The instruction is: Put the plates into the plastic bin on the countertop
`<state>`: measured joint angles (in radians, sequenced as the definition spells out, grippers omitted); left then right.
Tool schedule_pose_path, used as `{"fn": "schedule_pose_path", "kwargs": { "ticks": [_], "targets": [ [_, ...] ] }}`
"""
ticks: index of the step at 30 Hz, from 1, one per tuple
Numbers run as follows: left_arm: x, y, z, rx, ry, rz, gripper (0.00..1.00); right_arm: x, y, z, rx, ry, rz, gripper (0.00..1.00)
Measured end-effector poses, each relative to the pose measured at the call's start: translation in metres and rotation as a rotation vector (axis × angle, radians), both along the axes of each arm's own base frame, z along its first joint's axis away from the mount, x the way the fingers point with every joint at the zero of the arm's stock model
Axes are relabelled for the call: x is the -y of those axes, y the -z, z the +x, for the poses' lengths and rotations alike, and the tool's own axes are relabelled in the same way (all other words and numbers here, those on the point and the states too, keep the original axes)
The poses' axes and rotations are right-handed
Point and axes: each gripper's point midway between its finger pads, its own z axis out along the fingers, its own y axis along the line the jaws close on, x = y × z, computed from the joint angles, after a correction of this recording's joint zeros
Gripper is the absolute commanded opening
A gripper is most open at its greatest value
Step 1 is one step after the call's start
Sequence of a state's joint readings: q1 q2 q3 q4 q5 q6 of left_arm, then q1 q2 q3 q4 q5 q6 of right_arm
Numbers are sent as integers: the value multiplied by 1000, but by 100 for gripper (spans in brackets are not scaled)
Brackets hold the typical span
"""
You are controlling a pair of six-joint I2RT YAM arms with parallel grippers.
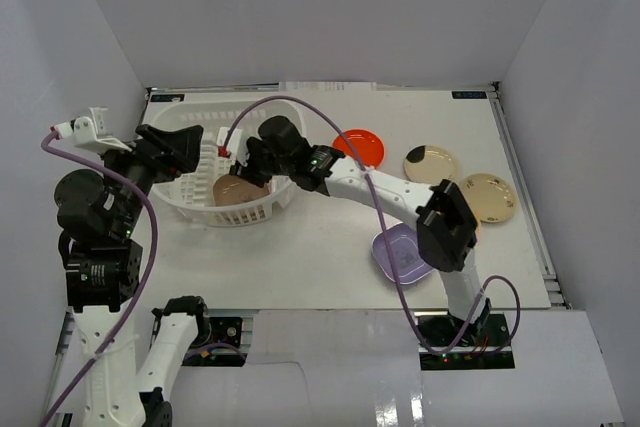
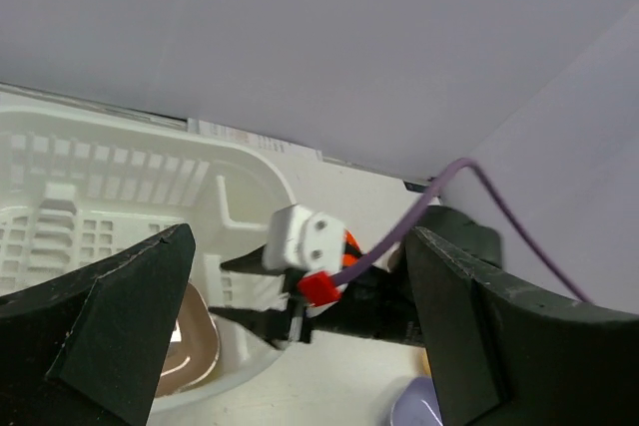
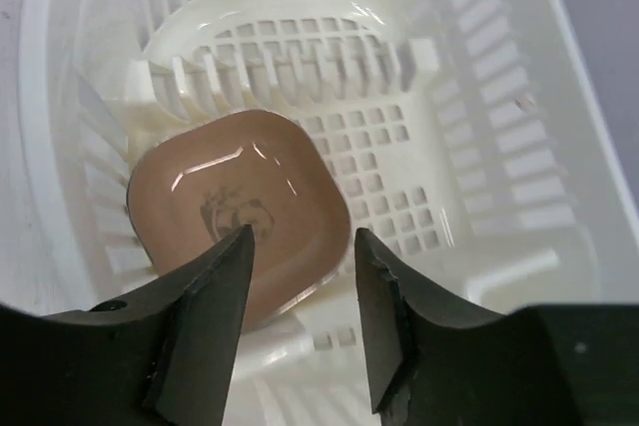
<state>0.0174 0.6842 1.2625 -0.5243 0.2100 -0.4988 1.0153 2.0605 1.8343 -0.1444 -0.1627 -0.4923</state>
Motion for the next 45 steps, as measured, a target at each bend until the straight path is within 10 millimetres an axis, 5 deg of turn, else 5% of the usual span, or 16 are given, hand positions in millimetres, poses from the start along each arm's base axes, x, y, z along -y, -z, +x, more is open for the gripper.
{"fn": "schedule_pose_path", "kwargs": {
  "ticks": [4, 7, 8, 11, 15, 18, 20, 24, 28, 36, 45],
  "targets": [
    [21, 20, 6, -45, 122, -38, 98, 65, -43, 3, 24, 201, 89, 31],
    [48, 47, 12, -105, 291, -100, 96, 146, -58, 13, -3, 433, 181, 22],
    [58, 59, 13, -139, 354, -132, 86, 180, -54, 18, -29, 539, 201, 21],
    [84, 94, 15, -242, 499, -206, 65, 274, -18, 32, -130, 853, 257, 26],
    [132, 117, -3, -352, 682, -236, 61, 385, 71, 11, -289, 1211, 201, 49],
    [178, 119, -26, -371, 828, -211, 61, 442, 111, -17, -367, 1413, 162, 64],
    [208, 128, -40, -399, 882, -187, 62, 469, 116, -27, -381, 1516, 208, 65],
    [270, 175, -59, -518, 891, -94, 65, 510, 113, -37, -398, 1694, 372, 60],
    [308, 244, -68, -633, 788, 51, 66, 538, 128, -44, -448, 1832, 416, 57],
    [323, 365, -56, -794, 507, 254, 81, 556, 158, -53, -595, 1945, 418, 56],
    [343, 401, -46, -831, 442, 268, 79, 570, 154, -58, -574, 1987, 511, 55]
  ]
}}
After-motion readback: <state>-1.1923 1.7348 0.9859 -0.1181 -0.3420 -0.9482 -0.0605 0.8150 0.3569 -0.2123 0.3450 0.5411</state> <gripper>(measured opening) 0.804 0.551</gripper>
